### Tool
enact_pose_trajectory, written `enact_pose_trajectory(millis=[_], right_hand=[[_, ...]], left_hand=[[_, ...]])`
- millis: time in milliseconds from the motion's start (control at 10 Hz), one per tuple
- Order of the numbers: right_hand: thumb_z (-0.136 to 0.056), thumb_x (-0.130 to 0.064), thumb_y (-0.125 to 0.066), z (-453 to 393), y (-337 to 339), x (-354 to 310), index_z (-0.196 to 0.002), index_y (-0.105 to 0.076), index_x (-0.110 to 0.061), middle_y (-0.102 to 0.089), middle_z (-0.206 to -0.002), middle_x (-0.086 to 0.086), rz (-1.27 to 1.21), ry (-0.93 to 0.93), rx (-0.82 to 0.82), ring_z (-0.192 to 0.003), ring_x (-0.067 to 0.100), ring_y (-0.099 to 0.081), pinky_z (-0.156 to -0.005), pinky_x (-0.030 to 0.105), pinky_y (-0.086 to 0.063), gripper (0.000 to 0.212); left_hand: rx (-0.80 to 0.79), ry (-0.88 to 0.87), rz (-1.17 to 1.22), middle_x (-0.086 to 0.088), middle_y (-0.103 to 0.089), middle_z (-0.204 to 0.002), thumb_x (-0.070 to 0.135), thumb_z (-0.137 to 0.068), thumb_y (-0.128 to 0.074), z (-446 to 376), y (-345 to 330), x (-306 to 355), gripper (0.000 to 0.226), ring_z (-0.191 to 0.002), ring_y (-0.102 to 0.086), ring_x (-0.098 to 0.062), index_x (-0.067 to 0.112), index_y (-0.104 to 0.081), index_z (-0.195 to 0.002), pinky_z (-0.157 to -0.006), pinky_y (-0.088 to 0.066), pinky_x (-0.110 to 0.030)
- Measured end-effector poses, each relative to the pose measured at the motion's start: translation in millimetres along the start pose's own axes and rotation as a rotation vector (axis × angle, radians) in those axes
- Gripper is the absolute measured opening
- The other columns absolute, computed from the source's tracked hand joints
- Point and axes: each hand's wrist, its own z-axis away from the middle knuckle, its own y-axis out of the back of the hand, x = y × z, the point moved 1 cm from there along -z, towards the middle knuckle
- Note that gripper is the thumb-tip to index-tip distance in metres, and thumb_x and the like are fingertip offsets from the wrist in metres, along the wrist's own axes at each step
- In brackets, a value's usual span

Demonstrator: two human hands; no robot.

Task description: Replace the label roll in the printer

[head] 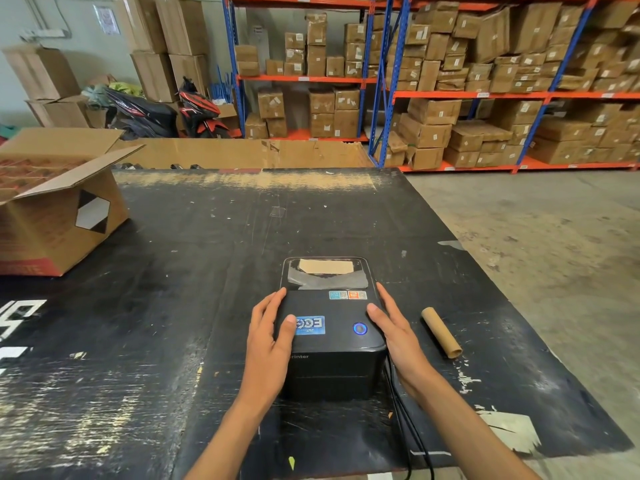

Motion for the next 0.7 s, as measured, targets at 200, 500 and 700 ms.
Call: enact_pose_trajectory(millis=[200, 500, 700], right_hand=[[-0.099, -0.036, -0.054, 1.0, -0.2, -0.2, -0.152, -0.03, -0.043, -0.047, -0.153, -0.002, 0.005, -0.006, 0.005, -0.128, 0.017, -0.057, -0.081, 0.019, -0.054, 0.058], [-0.101, -0.031, -0.054, 2.9, 0.2, -4.9, -0.153, -0.031, -0.037, -0.05, -0.148, -0.005, 0.009, 0.005, 0.006, -0.119, 0.01, -0.061, -0.073, 0.012, -0.055, 0.058], [-0.099, -0.026, -0.058, 0.7, 4.5, -10.5, -0.147, -0.041, -0.032, -0.049, -0.148, -0.005, 0.21, 0.085, 0.059, -0.124, 0.011, -0.057, -0.107, 0.037, -0.046, 0.051]], left_hand=[[0.001, 0.013, -0.008, 0.012, -0.043, -0.14, 0.026, -0.1, -0.049, 1.0, 0.1, -1.4, 0.044, -0.131, -0.044, -0.009, 0.03, -0.044, -0.144, -0.111, -0.041, -0.042], [-0.001, 0.017, -0.014, 0.008, -0.045, -0.139, 0.023, -0.1, -0.051, -0.6, 0.7, 4.5, 0.044, -0.129, -0.046, -0.009, 0.026, -0.046, -0.144, -0.11, -0.041, -0.034], [0.005, -0.037, -0.1, 0.007, -0.05, -0.127, 0.019, -0.097, -0.057, -15.5, 18.3, 19.2, 0.032, -0.11, -0.05, 0.002, 0.032, -0.057, -0.126, -0.099, -0.044, -0.024]])
